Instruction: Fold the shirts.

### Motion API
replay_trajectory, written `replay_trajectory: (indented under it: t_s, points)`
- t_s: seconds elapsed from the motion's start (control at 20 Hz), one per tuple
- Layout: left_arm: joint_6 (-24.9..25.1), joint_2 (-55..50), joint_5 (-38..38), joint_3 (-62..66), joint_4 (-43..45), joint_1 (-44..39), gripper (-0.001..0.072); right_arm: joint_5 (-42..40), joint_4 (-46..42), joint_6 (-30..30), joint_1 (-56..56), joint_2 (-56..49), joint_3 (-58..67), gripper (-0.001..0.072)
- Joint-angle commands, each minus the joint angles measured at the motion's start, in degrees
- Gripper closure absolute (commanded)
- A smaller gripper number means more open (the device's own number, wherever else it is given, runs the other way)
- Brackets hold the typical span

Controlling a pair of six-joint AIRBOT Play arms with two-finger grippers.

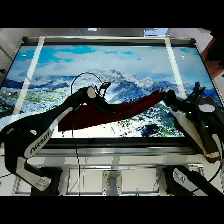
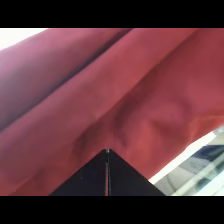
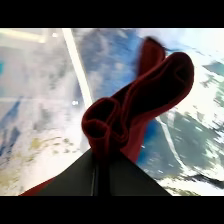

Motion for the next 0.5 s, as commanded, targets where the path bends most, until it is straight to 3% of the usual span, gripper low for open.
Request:
replay_trajectory:
  t_s: [0.0, 0.1, 0.25, 0.45]
  points:
    - [2.8, 0.0, 0.7, 0.2, -6.3, -0.3, 0.0687, 9.1, -1.9, -0.4, 0.1, 2.6, 8.2, 0.0684]
    - [4.8, 0.3, -1.9, 3.3, -7.7, -0.1, 0.0688, 12.3, -2.1, -0.4, 0.1, 2.6, 12.1, 0.0685]
    - [4.0, 2.9, -7.6, 12.4, -2.1, 2.3, 0.0688, 13.8, -2.5, -0.3, 2.2, 2.6, 17.6, 0.0686]
    - [2.1, 9.5, -12.0, 22.3, 3.2, 9.2, 0.0688, 7.4, -5.0, 1.1, 15.0, 1.2, 22.6, 0.0686]
